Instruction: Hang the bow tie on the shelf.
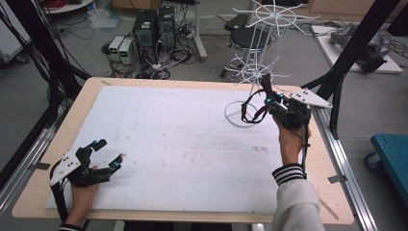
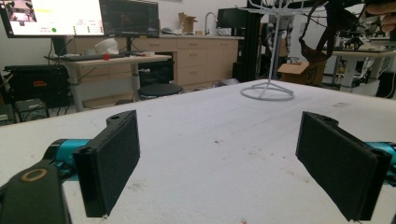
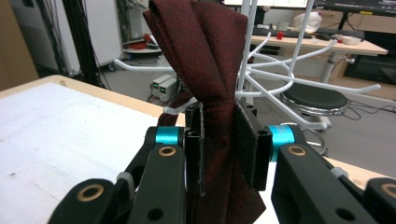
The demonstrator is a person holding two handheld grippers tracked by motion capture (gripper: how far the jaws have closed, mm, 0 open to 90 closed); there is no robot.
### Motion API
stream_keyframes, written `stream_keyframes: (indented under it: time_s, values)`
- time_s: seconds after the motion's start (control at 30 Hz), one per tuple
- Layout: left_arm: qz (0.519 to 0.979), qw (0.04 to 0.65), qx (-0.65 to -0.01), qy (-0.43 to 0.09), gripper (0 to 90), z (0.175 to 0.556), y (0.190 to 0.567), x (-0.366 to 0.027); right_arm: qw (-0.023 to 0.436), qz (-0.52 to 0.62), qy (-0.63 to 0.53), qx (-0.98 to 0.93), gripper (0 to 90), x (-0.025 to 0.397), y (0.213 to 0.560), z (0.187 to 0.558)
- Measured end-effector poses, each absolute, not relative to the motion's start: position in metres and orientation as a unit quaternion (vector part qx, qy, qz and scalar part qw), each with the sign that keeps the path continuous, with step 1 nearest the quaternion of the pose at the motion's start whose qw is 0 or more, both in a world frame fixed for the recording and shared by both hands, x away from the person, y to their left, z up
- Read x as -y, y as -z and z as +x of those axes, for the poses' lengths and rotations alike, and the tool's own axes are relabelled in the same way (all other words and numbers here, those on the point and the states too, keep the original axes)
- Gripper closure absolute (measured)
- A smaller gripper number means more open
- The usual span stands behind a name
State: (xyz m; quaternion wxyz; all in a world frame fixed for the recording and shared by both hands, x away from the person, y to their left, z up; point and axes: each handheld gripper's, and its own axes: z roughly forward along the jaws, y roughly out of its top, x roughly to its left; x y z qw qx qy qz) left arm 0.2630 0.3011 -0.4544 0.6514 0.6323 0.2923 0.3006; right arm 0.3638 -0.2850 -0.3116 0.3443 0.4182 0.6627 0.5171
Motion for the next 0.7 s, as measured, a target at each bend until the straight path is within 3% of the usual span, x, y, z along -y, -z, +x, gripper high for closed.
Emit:
stream_keyframes:
  time_s: [0.7]
  values:
    - [0.632,0.652,-0.293,-0.300,14.1,0.263,0.454,-0.301,0.314,0.468,-0.504,-0.655,74.0,0.284,0.337,0.371]
